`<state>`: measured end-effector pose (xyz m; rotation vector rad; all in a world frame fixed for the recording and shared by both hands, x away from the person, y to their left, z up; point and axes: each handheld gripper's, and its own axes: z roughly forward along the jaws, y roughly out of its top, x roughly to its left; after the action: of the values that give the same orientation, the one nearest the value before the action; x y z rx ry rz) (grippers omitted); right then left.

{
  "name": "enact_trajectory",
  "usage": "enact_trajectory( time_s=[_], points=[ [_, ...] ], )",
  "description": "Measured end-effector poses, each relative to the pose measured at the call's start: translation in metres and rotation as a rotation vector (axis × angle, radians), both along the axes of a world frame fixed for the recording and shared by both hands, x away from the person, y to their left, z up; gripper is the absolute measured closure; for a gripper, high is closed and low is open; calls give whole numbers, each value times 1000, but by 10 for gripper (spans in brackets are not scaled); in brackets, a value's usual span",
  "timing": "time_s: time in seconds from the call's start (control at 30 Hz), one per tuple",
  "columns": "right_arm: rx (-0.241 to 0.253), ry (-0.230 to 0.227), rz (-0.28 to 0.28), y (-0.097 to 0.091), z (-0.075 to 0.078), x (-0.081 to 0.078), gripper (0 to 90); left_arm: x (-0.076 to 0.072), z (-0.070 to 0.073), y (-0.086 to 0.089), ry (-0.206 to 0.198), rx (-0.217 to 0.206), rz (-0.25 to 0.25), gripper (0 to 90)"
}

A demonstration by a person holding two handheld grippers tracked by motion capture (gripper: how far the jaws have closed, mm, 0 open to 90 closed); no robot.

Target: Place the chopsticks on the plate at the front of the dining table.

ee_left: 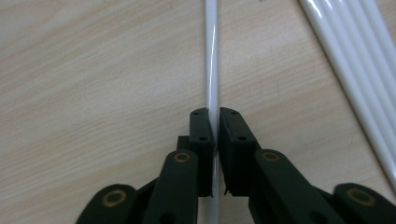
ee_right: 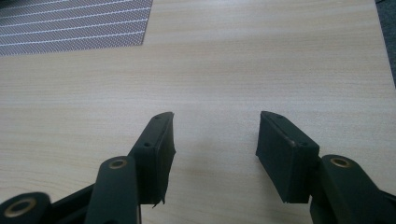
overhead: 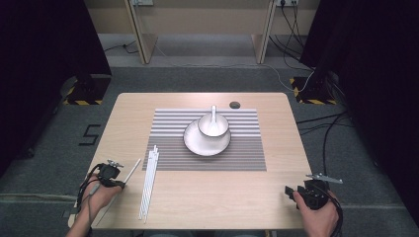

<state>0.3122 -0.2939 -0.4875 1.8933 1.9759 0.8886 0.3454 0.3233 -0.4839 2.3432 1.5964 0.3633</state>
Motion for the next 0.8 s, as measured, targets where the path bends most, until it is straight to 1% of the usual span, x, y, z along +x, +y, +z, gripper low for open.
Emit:
enact_trajectory(
  time_s=[0.03,0.13,0.23,0.27,0.43,0.57,0.6,0.63,0.7,0.73,0.77,0.8],
  points=[
    [0,-1,1,0,0,0,465,0,1,1,8,9,-15,755],
    [-1,-1,3,0,0,0,465,4,4,2,13,2,-38,736],
    [4,4,-1,0,0,0,464,10,5,1,49,22,-69,731],
    [2,2,0,-1,0,0,464,10,5,1,49,22,-69,731],
    [5,4,1,-3,0,-1,464,21,4,-4,134,42,-106,736],
    [8,4,-1,-3,0,0,463,26,6,-7,175,54,-122,740],
    [8,4,-1,-3,0,0,463,26,6,-7,175,54,-122,741],
    [9,6,1,-3,0,0,463,28,5,-9,193,60,-127,744],
    [12,7,3,-3,0,0,463,29,6,-9,198,60,-128,750],
    [13,8,2,-3,-1,0,463,31,6,-9,212,54,-123,750],
    [14,7,4,-3,-1,0,463,31,6,-9,212,54,-123,750],
    [16,12,3,-3,-1,0,463,34,6,-8,226,50,-118,751]
  ],
)
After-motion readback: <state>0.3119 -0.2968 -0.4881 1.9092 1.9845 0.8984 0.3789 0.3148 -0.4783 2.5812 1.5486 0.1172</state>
